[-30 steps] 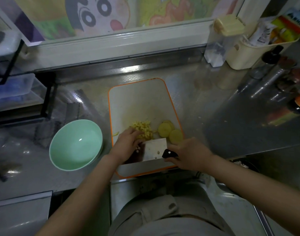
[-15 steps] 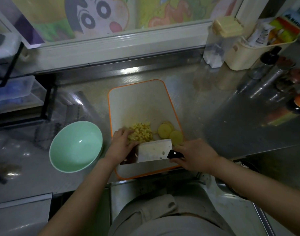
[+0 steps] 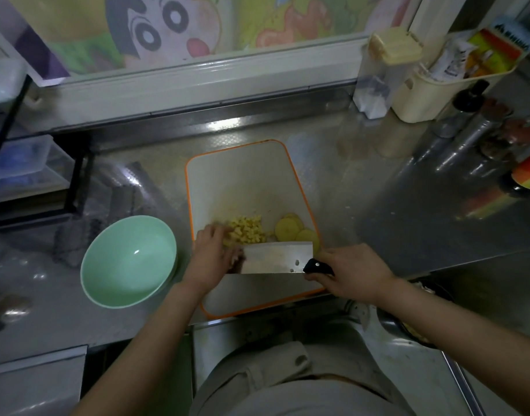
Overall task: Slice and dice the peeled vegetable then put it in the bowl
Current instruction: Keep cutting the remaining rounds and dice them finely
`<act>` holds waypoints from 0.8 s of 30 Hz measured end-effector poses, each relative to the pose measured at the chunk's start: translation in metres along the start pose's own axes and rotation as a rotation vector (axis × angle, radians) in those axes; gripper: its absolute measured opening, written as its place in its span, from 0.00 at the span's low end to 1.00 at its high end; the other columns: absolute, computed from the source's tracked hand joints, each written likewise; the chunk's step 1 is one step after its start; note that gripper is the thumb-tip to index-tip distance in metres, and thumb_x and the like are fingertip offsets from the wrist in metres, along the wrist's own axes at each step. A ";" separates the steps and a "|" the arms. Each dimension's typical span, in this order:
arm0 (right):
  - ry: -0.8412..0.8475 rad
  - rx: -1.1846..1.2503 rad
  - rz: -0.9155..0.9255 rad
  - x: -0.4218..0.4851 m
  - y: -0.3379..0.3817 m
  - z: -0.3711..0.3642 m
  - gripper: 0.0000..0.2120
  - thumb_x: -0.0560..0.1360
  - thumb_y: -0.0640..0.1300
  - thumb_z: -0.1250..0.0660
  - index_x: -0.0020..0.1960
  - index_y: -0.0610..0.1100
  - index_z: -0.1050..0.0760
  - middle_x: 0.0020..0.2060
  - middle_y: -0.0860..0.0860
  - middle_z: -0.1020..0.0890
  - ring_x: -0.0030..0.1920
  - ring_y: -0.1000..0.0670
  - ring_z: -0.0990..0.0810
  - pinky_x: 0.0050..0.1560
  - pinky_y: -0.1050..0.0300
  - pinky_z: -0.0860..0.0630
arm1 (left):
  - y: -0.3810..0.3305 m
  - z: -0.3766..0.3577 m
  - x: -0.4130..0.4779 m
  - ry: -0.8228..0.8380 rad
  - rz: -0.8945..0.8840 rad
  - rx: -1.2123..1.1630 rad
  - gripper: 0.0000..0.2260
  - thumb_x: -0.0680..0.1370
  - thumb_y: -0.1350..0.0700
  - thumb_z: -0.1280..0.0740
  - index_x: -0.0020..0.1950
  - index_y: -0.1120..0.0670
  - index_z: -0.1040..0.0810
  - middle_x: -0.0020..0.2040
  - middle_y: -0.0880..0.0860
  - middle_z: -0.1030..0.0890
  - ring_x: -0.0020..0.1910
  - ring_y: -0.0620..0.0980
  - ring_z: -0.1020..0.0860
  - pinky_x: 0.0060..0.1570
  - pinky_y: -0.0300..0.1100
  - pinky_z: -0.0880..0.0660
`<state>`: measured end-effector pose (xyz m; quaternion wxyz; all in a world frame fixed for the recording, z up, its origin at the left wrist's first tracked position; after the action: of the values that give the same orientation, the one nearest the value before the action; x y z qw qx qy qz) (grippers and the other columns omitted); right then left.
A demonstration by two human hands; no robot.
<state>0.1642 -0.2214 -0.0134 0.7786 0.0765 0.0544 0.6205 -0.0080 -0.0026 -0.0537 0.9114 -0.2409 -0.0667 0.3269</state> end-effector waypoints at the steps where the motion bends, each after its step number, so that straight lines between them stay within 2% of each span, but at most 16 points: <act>1: 0.022 0.016 -0.033 0.000 0.000 0.002 0.15 0.75 0.63 0.40 0.52 0.54 0.22 0.42 0.54 0.17 0.41 0.52 0.17 0.33 0.61 0.36 | 0.001 0.002 0.001 -0.077 0.020 -0.027 0.14 0.75 0.53 0.39 0.56 0.60 0.24 0.51 0.62 0.25 0.52 0.63 0.27 0.53 0.52 0.31; 4: 0.115 0.034 -0.186 0.000 0.000 0.005 0.18 0.77 0.64 0.46 0.55 0.55 0.25 0.47 0.53 0.17 0.47 0.51 0.19 0.38 0.57 0.33 | 0.003 0.012 0.003 -0.313 0.088 -0.099 0.11 0.76 0.57 0.43 0.50 0.62 0.24 0.46 0.63 0.23 0.46 0.63 0.26 0.47 0.52 0.32; 7: 0.131 0.114 -0.331 0.003 0.007 0.008 0.19 0.78 0.63 0.46 0.55 0.52 0.24 0.45 0.50 0.17 0.47 0.48 0.19 0.40 0.56 0.32 | 0.005 0.012 0.001 -0.379 0.122 -0.143 0.07 0.76 0.62 0.41 0.48 0.62 0.25 0.44 0.63 0.23 0.45 0.63 0.26 0.46 0.49 0.35; 9: 0.120 0.299 -0.446 0.005 0.013 0.007 0.18 0.78 0.61 0.44 0.52 0.49 0.24 0.37 0.53 0.19 0.38 0.53 0.20 0.34 0.61 0.33 | 0.007 0.006 -0.002 -0.292 0.129 -0.153 0.07 0.75 0.59 0.39 0.47 0.61 0.25 0.44 0.62 0.23 0.46 0.63 0.26 0.47 0.51 0.33; 11: 0.092 0.486 -0.538 0.009 0.018 0.004 0.14 0.78 0.58 0.42 0.45 0.49 0.25 0.27 0.58 0.26 0.29 0.61 0.27 0.27 0.68 0.38 | 0.006 -0.003 -0.006 -0.117 0.096 -0.113 0.16 0.72 0.49 0.39 0.51 0.60 0.24 0.48 0.61 0.23 0.50 0.61 0.26 0.50 0.51 0.31; 13: 0.087 0.557 -0.582 0.013 0.022 0.003 0.14 0.78 0.57 0.41 0.39 0.51 0.28 0.25 0.58 0.28 0.26 0.61 0.29 0.25 0.66 0.38 | 0.003 -0.011 -0.009 0.054 0.013 -0.026 0.26 0.69 0.42 0.37 0.59 0.58 0.25 0.55 0.58 0.23 0.56 0.59 0.27 0.54 0.49 0.31; 15: 0.085 0.596 -0.594 0.015 0.024 0.000 0.14 0.78 0.57 0.41 0.41 0.49 0.26 0.26 0.57 0.27 0.26 0.60 0.29 0.25 0.67 0.36 | 0.000 -0.019 -0.011 0.147 -0.133 0.095 0.30 0.67 0.39 0.36 0.63 0.55 0.26 0.60 0.56 0.24 0.61 0.58 0.30 0.56 0.51 0.30; 17: 0.084 0.627 -0.599 0.015 0.025 -0.002 0.15 0.78 0.56 0.41 0.43 0.46 0.25 0.27 0.55 0.27 0.27 0.59 0.29 0.26 0.68 0.34 | -0.004 -0.023 -0.011 0.149 -0.296 0.218 0.26 0.65 0.44 0.31 0.61 0.52 0.25 0.59 0.55 0.23 0.60 0.56 0.32 0.52 0.53 0.27; 19: 0.097 0.660 -0.609 0.014 0.026 -0.004 0.16 0.79 0.57 0.41 0.43 0.46 0.25 0.28 0.54 0.27 0.27 0.58 0.30 0.25 0.66 0.36 | -0.008 -0.026 -0.010 0.114 -0.410 0.337 0.25 0.61 0.49 0.24 0.57 0.51 0.23 0.55 0.56 0.22 0.55 0.55 0.33 0.49 0.50 0.26; 21: 0.105 0.690 -0.620 0.014 0.027 -0.006 0.16 0.79 0.57 0.42 0.42 0.47 0.27 0.28 0.53 0.28 0.28 0.57 0.30 0.26 0.66 0.39 | -0.013 -0.029 -0.009 0.069 -0.444 0.427 0.26 0.57 0.48 0.21 0.54 0.50 0.21 0.51 0.55 0.23 0.50 0.55 0.33 0.47 0.47 0.28; 24: 0.096 0.705 -0.618 0.013 0.027 -0.009 0.16 0.78 0.58 0.42 0.36 0.49 0.29 0.27 0.52 0.28 0.27 0.54 0.31 0.30 0.59 0.36 | -0.021 -0.030 -0.008 0.048 -0.464 0.525 0.26 0.56 0.46 0.21 0.51 0.51 0.20 0.44 0.55 0.24 0.44 0.55 0.32 0.42 0.46 0.25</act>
<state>0.1397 -0.2026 -0.0175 0.8500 0.2878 0.3179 0.3060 0.0060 -0.0336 -0.0694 0.9936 0.0157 -0.0120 0.1112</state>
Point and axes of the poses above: each hand's wrist, its own x-axis towards the middle knuckle, its own z-axis out of the back of the hand, y = z × x, the point moved 1 cm from there along x, towards the middle knuckle
